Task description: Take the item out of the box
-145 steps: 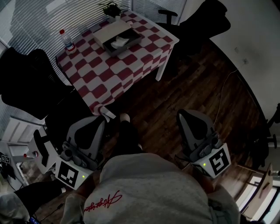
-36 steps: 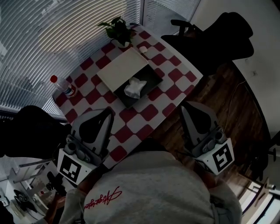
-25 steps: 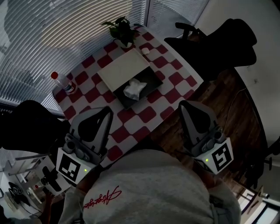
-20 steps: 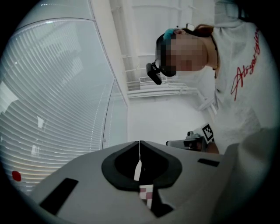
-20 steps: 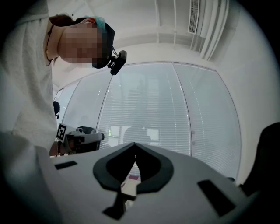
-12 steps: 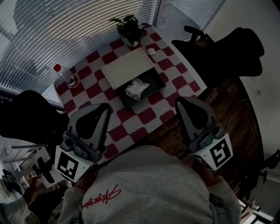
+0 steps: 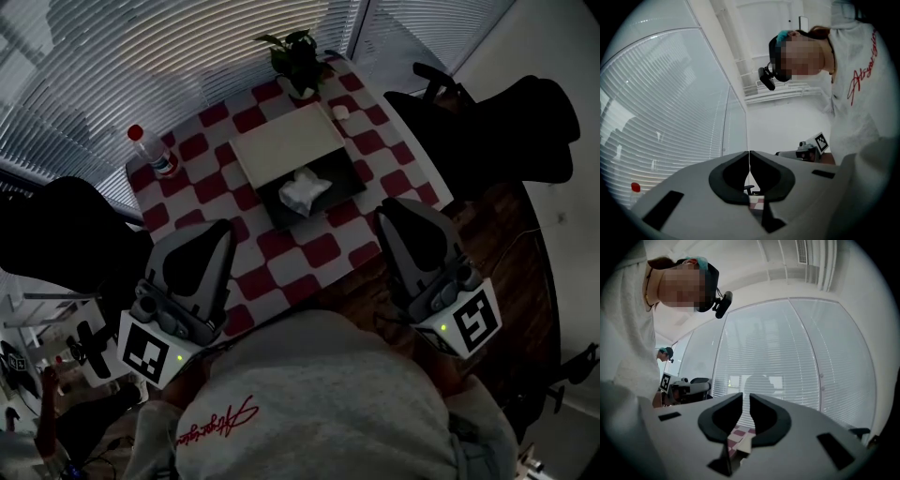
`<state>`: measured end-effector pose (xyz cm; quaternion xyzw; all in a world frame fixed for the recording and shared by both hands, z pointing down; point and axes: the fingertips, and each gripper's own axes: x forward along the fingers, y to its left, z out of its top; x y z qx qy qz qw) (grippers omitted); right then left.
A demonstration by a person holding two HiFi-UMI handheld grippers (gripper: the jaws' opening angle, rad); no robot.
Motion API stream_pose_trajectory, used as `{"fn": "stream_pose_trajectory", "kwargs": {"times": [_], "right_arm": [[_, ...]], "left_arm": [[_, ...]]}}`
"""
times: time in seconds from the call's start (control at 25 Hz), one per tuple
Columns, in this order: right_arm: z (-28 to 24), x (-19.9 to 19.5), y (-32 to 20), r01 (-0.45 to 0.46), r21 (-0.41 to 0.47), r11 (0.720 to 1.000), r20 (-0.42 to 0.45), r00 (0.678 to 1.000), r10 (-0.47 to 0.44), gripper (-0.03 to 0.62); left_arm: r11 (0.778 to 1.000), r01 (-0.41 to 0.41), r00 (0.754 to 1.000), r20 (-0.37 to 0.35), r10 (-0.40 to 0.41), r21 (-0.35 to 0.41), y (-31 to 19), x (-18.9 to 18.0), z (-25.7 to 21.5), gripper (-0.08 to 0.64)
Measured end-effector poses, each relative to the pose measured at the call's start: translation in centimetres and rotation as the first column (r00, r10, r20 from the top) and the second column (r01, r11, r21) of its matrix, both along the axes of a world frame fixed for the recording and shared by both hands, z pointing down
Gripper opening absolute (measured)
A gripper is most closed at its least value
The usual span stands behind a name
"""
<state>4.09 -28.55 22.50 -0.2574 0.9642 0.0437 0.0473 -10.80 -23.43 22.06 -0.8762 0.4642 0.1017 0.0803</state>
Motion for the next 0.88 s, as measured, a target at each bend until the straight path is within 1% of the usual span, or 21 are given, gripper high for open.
{"fn": "stream_pose_trajectory", "kwargs": {"times": [0.08, 0.12, 0.24, 0.44, 0.88], "right_arm": [[0.1, -0.4, -0.2, 0.012, -0.009, 1.000, 0.001, 1.000, -0.012, 0.096], [0.2, -0.7, -0.3, 0.019, -0.015, 1.000, 0.004, 1.000, -0.019, 0.103], [0.5, -1.4, -0.5, 0.040, -0.032, 0.999, 0.003, 0.999, -0.040, 0.116], [1.5, -2.5, -1.0, 0.075, -0.053, 0.996, -0.023, 0.997, -0.076, 0.132], [4.3, -5.2, -1.9, 0.143, -0.103, 0.984, -0.098, 0.983, -0.154, 0.137]], "left_arm": [[1.000, 0.013, 1.000, 0.001, -0.013, 0.000, 0.1, -0.3, 0.0, 0.017], [1.000, 0.019, 1.000, 0.002, -0.019, 0.001, 0.2, -0.4, 0.0, 0.017], [0.999, 0.037, 0.999, 0.008, -0.037, -0.001, 0.5, -0.8, 0.0, 0.017], [0.998, 0.069, 0.997, 0.016, -0.069, -0.007, 1.1, -1.5, 0.1, 0.017], [0.991, 0.136, 0.990, 0.029, -0.135, -0.010, 2.5, -3.1, 0.1, 0.017]]}}
